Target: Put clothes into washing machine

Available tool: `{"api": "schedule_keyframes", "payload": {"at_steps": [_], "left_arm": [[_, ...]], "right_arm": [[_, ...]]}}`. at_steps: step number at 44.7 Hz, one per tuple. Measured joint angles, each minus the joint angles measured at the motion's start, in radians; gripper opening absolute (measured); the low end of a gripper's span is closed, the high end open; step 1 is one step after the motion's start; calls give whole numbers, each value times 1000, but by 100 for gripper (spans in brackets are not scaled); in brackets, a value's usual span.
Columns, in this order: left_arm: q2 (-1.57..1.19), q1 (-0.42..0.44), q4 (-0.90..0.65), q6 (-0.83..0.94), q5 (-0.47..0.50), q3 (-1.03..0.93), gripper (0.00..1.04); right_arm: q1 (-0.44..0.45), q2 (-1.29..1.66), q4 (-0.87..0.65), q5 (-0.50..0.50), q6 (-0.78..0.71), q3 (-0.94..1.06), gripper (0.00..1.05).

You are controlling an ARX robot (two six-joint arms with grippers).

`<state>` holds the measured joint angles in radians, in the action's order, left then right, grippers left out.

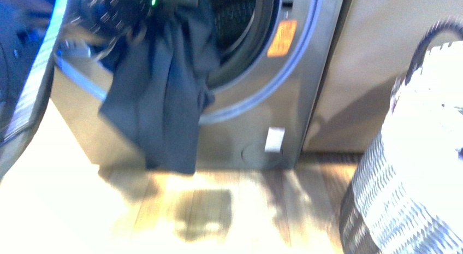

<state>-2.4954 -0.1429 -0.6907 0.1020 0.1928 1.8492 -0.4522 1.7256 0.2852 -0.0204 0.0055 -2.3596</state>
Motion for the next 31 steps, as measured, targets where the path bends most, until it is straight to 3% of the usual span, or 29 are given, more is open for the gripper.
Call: {"api": "schedule_keyframes", "payload": {"at_steps": [14,31], "left_arm": [[-109,0,-345,7,134,120,7],[-142,-19,-355,3,166,197,7]], "right_arm": [[0,0,0,0,0,0,97],[0,0,0,0,0,0,97]]}}
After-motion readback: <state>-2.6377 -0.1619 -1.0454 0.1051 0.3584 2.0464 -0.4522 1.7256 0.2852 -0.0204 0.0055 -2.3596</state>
